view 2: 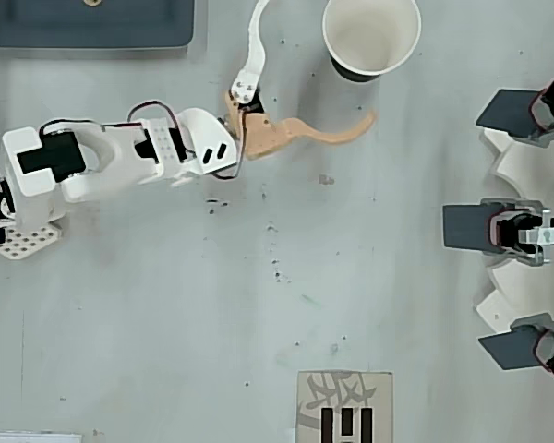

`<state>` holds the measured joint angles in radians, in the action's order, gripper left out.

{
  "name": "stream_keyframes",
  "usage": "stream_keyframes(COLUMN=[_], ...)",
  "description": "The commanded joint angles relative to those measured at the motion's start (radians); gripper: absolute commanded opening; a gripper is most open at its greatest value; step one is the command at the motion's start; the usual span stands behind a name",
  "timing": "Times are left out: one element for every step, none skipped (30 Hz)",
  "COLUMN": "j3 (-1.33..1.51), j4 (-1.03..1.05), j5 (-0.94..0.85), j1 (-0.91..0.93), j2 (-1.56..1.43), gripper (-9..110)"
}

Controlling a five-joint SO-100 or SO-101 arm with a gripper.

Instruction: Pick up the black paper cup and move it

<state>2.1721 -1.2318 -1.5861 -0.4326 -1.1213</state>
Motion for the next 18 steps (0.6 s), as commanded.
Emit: stream_keyframes(j3=[-0.107,-0.133,-0.160,-0.186,-0.209,-0.233,-0.253,-0.275,-0.296,-0.316,-0.336,-0.357,-0.379,-0.402,-0.423,-0.445,-0.465,-0.483], j4=[0.021,0.029,0.040,0.049,0.057,0.066,0.074,0.083,0.089,0.097,0.106,0.114,0.123,0.132,0.140,0.149,0.156,0.166], j5=[0.006,0.006,0.006,0.006,0.006,0.008,0.008,0.008,0.008,0.009,0.009,0.009,0.009,0.009,0.011,0.011,0.011,0.011], j1=[-0.017,-0.020,-0.021,-0.023,-0.023,-0.025,-0.026,-0.026,-0.026,-0.028,-0.028,-0.029,-0.031,-0.032,-0.035,-0.038,-0.041,-0.044], j2=[0.006,0.020,0.034,0.048,0.060,0.074,0.086,0.097,0.109,0.121,0.132,0.143,0.155,0.166,0.178,0.189,0.199,0.209], gripper=[52,52,52,52,52,52,52,52,52,52,52,52,52,52,52,52,52,52])
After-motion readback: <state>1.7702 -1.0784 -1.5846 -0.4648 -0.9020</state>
